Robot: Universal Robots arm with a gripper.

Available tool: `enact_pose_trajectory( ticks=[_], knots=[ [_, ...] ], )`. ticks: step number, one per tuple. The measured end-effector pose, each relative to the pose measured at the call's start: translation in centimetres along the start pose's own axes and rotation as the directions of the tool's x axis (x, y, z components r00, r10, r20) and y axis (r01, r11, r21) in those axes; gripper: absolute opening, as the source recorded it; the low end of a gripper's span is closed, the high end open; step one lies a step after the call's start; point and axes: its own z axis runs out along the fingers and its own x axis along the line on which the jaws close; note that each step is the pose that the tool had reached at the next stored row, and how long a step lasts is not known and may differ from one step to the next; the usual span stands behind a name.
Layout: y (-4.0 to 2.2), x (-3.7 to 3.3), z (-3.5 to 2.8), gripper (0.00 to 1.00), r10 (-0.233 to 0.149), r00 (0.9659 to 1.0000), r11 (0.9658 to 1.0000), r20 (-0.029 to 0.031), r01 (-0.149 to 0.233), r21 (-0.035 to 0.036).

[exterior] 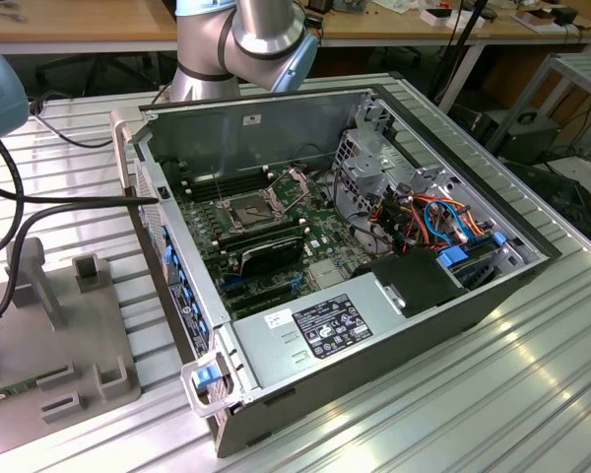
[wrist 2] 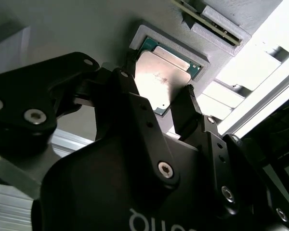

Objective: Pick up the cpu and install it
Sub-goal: 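Pick up the cpu and move it towards the insertion slot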

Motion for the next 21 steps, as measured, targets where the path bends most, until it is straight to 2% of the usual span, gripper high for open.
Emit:
enact_pose_trajectory(
  ticks=[4, 10, 17, 19, 21],
  knots=[
    [0.01, 0.0, -0.22, 0.54, 0.0, 1.0, 1.0, 0.0008, 0.0, -0.0005],
    [0.08, 0.05, -2.09, 0.54, 0.0, 1.0, 1.0, 0.0001, 0.0, 0.0],
    [0.2, 0.11, -4.86, 0.54, 0.0, 1.0, 1.0, 0.0001, 0.0, -0.0001],
    [0.25, 0.14, -6.38, 0.54, 0.0, 1.0, 1.0, 0.0, 0.0, 0.0],
    [0.3, 0.16, -7.43, 0.54, 0.0, 1.0, 1.0, 0.0001, 0.0, 0.0]
  ],
)
